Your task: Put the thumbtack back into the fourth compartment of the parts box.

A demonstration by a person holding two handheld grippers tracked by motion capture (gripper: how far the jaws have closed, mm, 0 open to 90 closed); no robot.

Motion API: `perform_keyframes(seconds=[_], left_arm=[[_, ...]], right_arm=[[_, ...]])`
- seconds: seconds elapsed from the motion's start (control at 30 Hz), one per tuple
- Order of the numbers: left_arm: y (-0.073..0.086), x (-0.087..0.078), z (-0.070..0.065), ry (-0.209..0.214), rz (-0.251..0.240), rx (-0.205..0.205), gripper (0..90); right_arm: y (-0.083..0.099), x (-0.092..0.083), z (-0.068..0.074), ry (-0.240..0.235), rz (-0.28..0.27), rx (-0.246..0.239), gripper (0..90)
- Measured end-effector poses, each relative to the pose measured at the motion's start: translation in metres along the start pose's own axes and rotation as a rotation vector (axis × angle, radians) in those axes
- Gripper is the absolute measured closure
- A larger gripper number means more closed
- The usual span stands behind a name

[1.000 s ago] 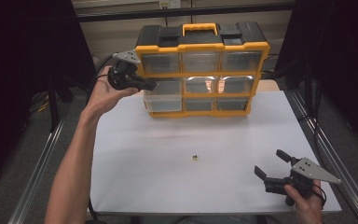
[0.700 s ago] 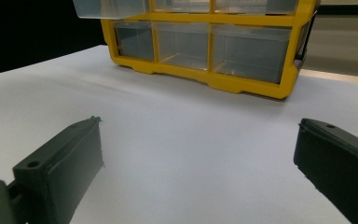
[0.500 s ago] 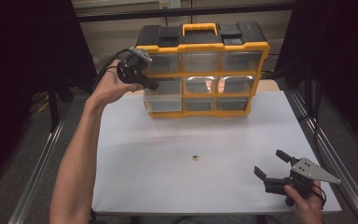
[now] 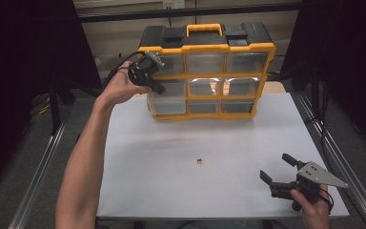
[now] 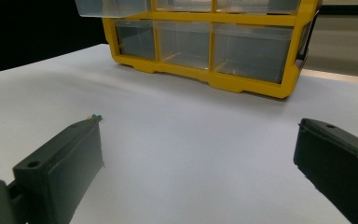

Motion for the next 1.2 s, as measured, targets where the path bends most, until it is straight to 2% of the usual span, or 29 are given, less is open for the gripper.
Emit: perform_keyframes(seconds=[0.03, 0.07, 0.13, 0.17, 0.2, 0.23, 0.3, 0.33, 0.4, 0.43, 0.57, 0.67, 0.73, 0.9, 0.93, 0.97, 1.0, 1.03, 1.1, 1.13, 1.2], left_arm=[[0.001, 0.001, -0.001, -0.001, 0.002, -0.014, 86.1], [0.001, 0.003, -0.001, -0.001, 0.001, -0.005, 86.1], [0.002, 0.005, -0.001, 0.004, -0.003, -0.021, 86.0], [0.002, 0.005, 0.000, 0.002, 0.001, -0.015, 86.0], [0.002, 0.007, -0.001, 0.006, -0.002, -0.036, 86.0], [0.003, 0.008, 0.000, 0.008, 0.012, -0.019, 86.0], [0.002, 0.010, 0.000, 0.003, 0.006, -0.031, 86.0], [0.002, 0.011, 0.000, 0.009, 0.013, -0.016, 86.0], [0.001, 0.014, 0.001, 0.011, 0.020, -0.020, 86.0], [0.002, 0.016, 0.000, 0.010, 0.015, -0.041, 85.9], [0.003, 0.021, 0.001, 0.003, 0.036, -0.024, 85.8], [0.003, 0.023, -0.001, 0.009, 0.021, -0.043, 85.6], [0.003, 0.024, -0.001, -0.001, 0.036, -0.033, 85.5], [0.005, 0.024, -0.002, 0.003, 0.037, -0.045, 85.2], [0.006, 0.024, 0.000, 0.005, 0.031, -0.042, 84.6], [0.006, 0.024, 0.000, 0.003, 0.026, -0.058, 83.3], [0.007, 0.023, 0.002, 0.011, 0.029, -0.048, 82.9], [0.007, 0.023, 0.001, 0.010, 0.023, -0.070, 82.7], [0.006, 0.022, 0.001, -0.003, 0.021, -0.041, 78.5], [0.004, 0.021, -0.001, -0.007, 0.007, -0.060, 77.2], [0.002, 0.019, -0.002, -0.025, 0.003, -0.051, 74.9]], right_arm=[[0.000, 0.000, 0.000, 0.003, -0.005, -0.001, 0.9], [0.000, 0.000, 0.000, 0.002, -0.001, 0.005, 0.9], [0.000, -0.001, 0.000, 0.001, -0.001, 0.005, 0.9], [0.000, -0.001, 0.000, 0.000, -0.002, 0.004, 0.9], [0.000, 0.000, 0.000, -0.001, -0.002, 0.002, 0.9], [0.000, -0.001, 0.000, 0.000, 0.000, 0.001, 0.9], [0.000, 0.000, 0.000, 0.005, -0.002, 0.002, 0.9], [0.000, 0.000, 0.000, 0.004, -0.002, 0.003, 0.9], [0.000, 0.000, 0.000, 0.002, -0.002, 0.001, 0.9], [0.000, 0.000, 0.000, 0.002, -0.002, 0.001, 0.8], [0.001, 0.000, 0.000, 0.006, -0.002, 0.008, 0.9], [0.001, -0.001, -0.001, 0.006, 0.001, 0.015, 0.8], [0.001, -0.001, -0.001, 0.005, 0.002, 0.015, 0.9], [0.001, -0.001, 0.000, 0.007, -0.003, 0.013, 0.9], [0.001, -0.001, -0.001, 0.005, -0.002, 0.010, 0.9], [0.001, -0.001, -0.001, 0.005, 0.000, 0.013, 0.9], [0.001, -0.001, -0.001, 0.005, 0.001, 0.012, 0.9], [0.001, -0.001, -0.001, 0.006, 0.001, 0.013, 0.9], [0.001, -0.001, -0.001, 0.006, -0.001, 0.014, 0.9], [0.001, -0.001, -0.001, 0.004, 0.000, 0.013, 0.9], [0.001, -0.001, -0.001, 0.008, 0.000, 0.015, 0.9]])
Point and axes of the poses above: each handheld gripper's, and its own axes: x roughly forward along the jaws, y roughly out of its underside, z roughly to its left, the point moved 4 cm from there along x, roughly forward along the jaws, and after that the axes turned 15 degrees about -y, right-handed, at the moved point
